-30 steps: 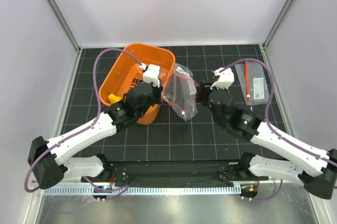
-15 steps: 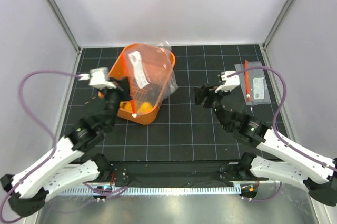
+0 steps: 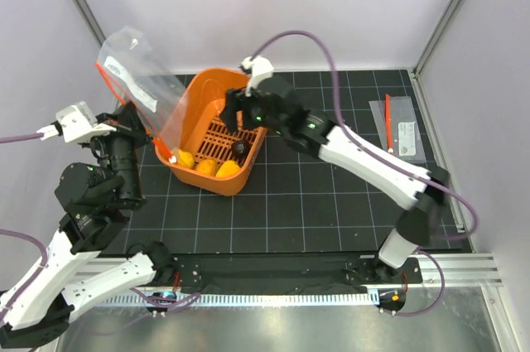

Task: Place the food in the zip-top bag and seal the zipper
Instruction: Move the bin to the center of the board.

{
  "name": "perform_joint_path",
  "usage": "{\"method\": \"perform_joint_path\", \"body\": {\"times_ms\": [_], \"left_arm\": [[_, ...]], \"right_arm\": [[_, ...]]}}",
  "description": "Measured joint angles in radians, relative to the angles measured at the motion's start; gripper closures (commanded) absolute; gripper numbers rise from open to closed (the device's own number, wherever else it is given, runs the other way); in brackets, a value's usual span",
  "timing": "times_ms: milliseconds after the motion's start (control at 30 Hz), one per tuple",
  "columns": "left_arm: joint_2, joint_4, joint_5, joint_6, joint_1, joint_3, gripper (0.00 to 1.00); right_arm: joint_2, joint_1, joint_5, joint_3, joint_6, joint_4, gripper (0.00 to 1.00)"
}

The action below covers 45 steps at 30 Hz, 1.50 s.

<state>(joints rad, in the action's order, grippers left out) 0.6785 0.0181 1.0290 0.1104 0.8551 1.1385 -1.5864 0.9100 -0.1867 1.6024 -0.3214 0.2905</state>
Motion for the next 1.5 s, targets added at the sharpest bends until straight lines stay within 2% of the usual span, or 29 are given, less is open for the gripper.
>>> {"method": "perform_joint_path", "body": {"times_ms": [167,333,533,733,967,1167,1300,1500], "left_arm": [[0.002,-0.096,0.098,-0.206,0.000,-0.091,0.99],[0.086,-0.285,0.204,-0.471,0.000,-0.182,1.00],[0.140,-0.431,0.238,-0.619,0.000,-0.294,1.00],[0.067,-0.383,0.238,-0.565,-0.003,-0.287,1.00],[0.028,-0.272,0.218,-0.444,-0.007,-0.237,1.00],[0.095,-0.164,0.181,-0.342,-0.007,-0.224,1.00],[0.128,-0.077,0.136,-0.252,-0.007,-0.224,1.00],[0.145,0.068,0.084,-0.130,-0.007,-0.221,1.00]], "right_arm": [[-0.286,0.008,0.124,0.236,0.012,0.159,0.06],[-0.535,0.048,0.122,0.417,0.055,0.361,0.05],[-0.618,0.088,0.072,0.396,0.100,0.494,0.04],[-0.573,0.071,-0.016,0.278,0.108,0.512,0.03],[-0.283,0.031,-0.076,-0.061,0.077,0.526,0.00],[-0.040,0.080,-0.087,-0.219,0.053,0.535,0.01],[-0.021,0.105,-0.083,-0.267,0.035,0.532,0.00],[-0.137,0.123,-0.082,-0.352,0.024,0.475,0.01]]}}
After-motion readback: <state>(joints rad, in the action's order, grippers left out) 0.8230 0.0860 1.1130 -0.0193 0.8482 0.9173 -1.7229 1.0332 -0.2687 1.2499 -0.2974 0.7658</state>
